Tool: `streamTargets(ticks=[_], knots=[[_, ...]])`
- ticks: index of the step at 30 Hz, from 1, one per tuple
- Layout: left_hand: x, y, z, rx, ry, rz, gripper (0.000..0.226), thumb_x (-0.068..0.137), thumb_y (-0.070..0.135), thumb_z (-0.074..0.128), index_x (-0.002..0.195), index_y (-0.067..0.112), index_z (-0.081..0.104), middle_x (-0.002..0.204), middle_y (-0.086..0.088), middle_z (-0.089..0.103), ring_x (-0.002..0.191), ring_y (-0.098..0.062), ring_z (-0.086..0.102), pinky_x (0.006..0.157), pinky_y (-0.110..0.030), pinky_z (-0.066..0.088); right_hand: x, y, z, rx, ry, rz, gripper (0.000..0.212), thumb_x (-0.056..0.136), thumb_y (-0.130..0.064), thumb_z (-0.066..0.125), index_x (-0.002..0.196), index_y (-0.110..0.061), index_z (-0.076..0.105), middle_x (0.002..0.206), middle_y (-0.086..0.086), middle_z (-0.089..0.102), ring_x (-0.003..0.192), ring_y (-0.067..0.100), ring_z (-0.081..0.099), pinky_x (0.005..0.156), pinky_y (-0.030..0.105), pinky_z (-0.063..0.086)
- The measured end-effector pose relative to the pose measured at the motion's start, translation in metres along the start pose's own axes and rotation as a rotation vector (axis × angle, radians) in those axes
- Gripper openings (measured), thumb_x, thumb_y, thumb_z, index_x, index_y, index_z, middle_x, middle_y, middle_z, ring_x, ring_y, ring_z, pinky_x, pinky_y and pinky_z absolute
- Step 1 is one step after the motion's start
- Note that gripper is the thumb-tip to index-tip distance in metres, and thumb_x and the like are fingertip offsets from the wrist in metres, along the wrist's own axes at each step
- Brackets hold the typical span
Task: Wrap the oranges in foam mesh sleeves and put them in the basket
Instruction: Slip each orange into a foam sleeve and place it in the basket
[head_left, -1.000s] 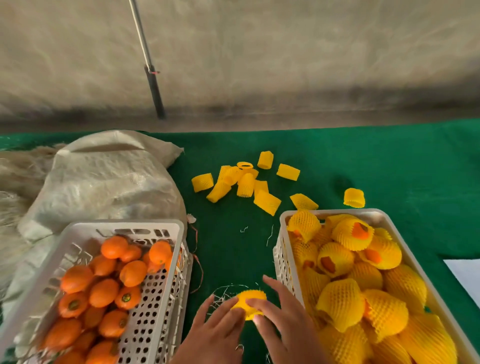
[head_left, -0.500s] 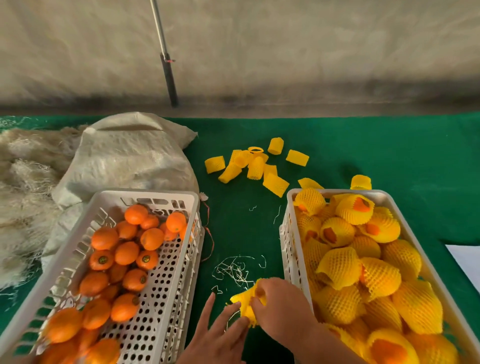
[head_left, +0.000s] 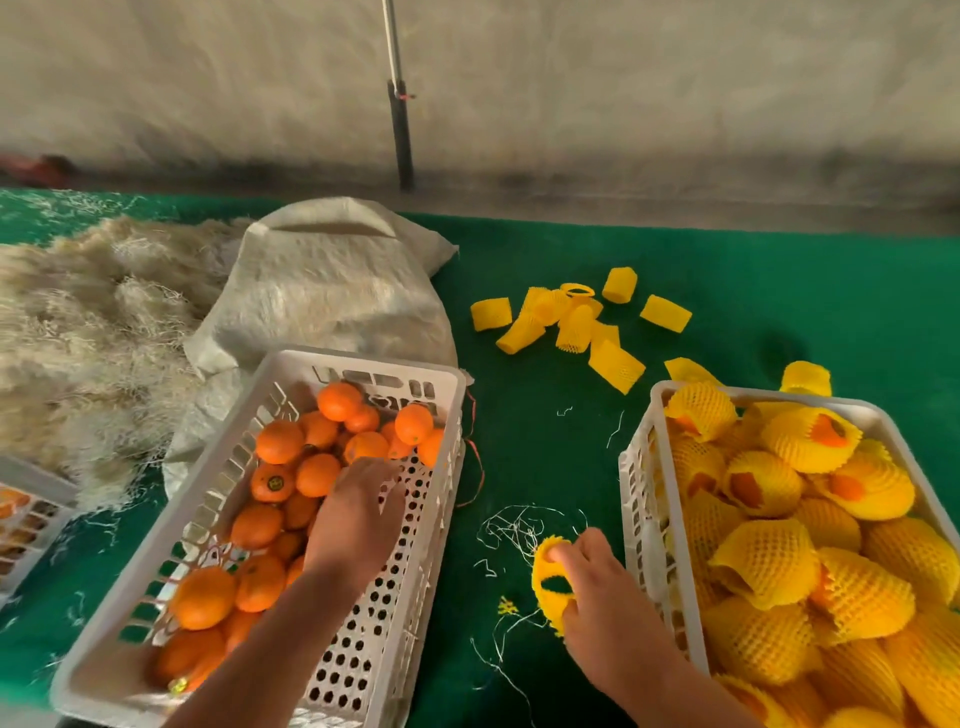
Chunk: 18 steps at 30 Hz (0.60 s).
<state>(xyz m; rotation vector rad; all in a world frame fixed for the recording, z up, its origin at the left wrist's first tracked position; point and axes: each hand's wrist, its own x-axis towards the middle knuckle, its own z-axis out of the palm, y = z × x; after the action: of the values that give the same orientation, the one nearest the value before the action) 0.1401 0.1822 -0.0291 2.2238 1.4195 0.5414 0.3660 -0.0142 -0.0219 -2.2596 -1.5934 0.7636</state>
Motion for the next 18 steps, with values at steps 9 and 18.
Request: streamTargets(ticks=[9,18], knots=[[0.102,-0.075,0.035,0.421,-0.260,-0.249,0.065,0.092,0.039,0.073,0.145,0.018,0.042,0.148,-0.007,0.046,0.142,-0.029,0.039,0.101,-0.045,0.049,0.012,-0.003,0.010,-0.048,-0.003,0.037,0.047,0.094,-0.009,0.062,0.129,-0.037,0.050,0.115,-0.016,0.034,0.083,0.006,0.056,0.080,0.017,0.053],[0.119,-0.091,0.054,0.462,-0.156,-0.263,0.067,0.080,0.034,0.080,0.135,0.021,0.044,0.129,-0.007,0.058,0.122,-0.031,0.053,0.093,-0.046,0.052,0.029,-0.014,0.006,-0.011,-0.019,0.113,0.042,0.096,-0.014,0.061,0.130,-0.036,0.049,0.114,-0.015,0.034,0.087,0.002,0.052,0.069,0.015,0.048]])
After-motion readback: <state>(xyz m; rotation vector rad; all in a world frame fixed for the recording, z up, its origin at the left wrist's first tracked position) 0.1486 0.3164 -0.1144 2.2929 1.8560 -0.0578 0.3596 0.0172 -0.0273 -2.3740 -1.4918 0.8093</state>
